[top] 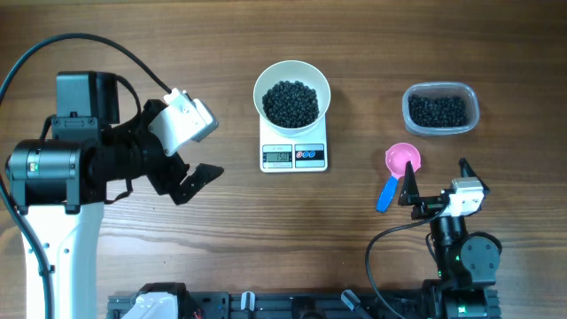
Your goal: Scoop item into bowl and weigh 150g on scale
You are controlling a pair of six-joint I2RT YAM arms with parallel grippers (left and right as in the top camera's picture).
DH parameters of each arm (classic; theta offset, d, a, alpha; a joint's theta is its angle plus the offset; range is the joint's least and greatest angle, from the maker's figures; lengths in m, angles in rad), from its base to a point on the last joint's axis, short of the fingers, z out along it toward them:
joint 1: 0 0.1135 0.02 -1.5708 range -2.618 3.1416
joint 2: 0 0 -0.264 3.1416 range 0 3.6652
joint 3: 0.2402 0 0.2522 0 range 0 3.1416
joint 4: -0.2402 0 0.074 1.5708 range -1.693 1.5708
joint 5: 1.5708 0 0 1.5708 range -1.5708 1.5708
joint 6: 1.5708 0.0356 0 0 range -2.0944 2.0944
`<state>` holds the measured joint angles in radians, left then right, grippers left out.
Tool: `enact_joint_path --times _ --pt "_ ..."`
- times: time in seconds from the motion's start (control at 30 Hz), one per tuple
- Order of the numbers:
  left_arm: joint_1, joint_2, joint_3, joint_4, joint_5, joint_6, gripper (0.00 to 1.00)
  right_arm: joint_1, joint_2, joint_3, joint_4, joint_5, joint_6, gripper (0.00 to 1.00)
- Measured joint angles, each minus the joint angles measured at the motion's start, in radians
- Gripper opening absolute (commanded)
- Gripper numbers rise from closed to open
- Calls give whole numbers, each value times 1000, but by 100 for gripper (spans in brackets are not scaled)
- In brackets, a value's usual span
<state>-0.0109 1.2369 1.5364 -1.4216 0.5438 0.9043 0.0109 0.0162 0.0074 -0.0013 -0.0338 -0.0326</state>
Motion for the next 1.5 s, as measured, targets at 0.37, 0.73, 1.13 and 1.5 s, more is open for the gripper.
enact_joint_path --times 0.37,0.73,1.13,1.5 --pt "0 0 0 0 0 0 100 0 0 0 0 0 0 100" --pt "0 0 0 0 0 0 100 0 0 0 0 0 0 100" --pt "0 0 0 0 0 0 100 0 0 0 0 0 0 100" --pt "0 0 0 0 0 0 100 0 0 0 0 0 0 100"
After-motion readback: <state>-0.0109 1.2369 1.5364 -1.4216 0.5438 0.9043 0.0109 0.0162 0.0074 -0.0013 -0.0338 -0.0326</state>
